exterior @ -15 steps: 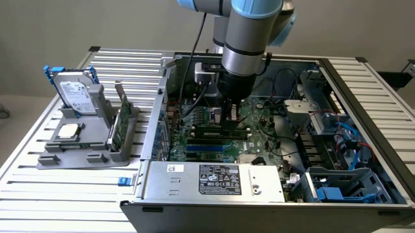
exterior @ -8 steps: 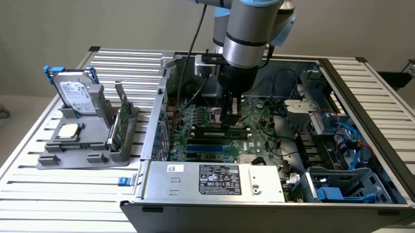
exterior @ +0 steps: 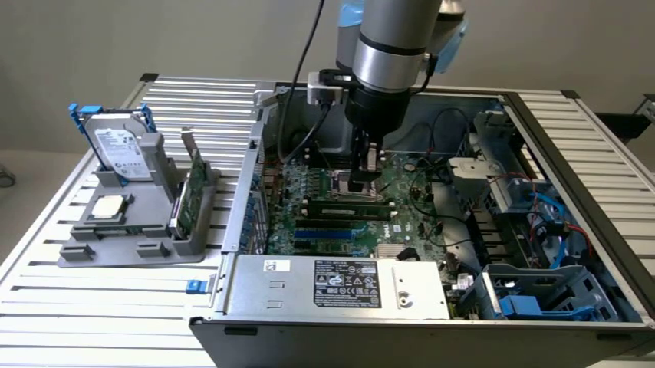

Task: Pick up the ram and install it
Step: 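Insert the ram into the slot, then press down the ram until it locks into place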

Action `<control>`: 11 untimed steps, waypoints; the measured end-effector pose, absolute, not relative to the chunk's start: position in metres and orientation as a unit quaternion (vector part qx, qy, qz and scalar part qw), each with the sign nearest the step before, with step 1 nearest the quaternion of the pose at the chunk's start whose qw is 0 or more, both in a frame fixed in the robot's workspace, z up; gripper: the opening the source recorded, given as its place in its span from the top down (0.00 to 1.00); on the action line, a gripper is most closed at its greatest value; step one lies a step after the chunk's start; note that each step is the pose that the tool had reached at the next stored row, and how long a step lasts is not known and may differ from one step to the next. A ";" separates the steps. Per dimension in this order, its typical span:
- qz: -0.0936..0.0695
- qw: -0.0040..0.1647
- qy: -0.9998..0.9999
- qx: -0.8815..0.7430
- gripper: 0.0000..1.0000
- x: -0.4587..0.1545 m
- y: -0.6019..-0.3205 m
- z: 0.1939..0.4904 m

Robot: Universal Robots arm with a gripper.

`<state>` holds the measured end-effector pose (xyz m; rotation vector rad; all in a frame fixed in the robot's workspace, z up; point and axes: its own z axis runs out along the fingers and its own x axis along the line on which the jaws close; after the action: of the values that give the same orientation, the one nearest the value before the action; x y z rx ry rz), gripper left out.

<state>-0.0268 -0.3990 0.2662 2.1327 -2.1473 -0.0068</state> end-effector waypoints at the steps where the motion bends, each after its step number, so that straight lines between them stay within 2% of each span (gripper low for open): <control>1: -0.002 0.058 -0.708 0.704 0.87 -0.027 -0.399 0.267; 2: -0.002 0.058 -0.708 0.704 0.89 -0.027 -0.399 0.267; 11: -0.002 0.058 -0.708 0.704 0.89 -0.027 -0.399 0.267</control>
<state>-0.0268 -0.3990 0.2672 2.1328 -2.1473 -0.0071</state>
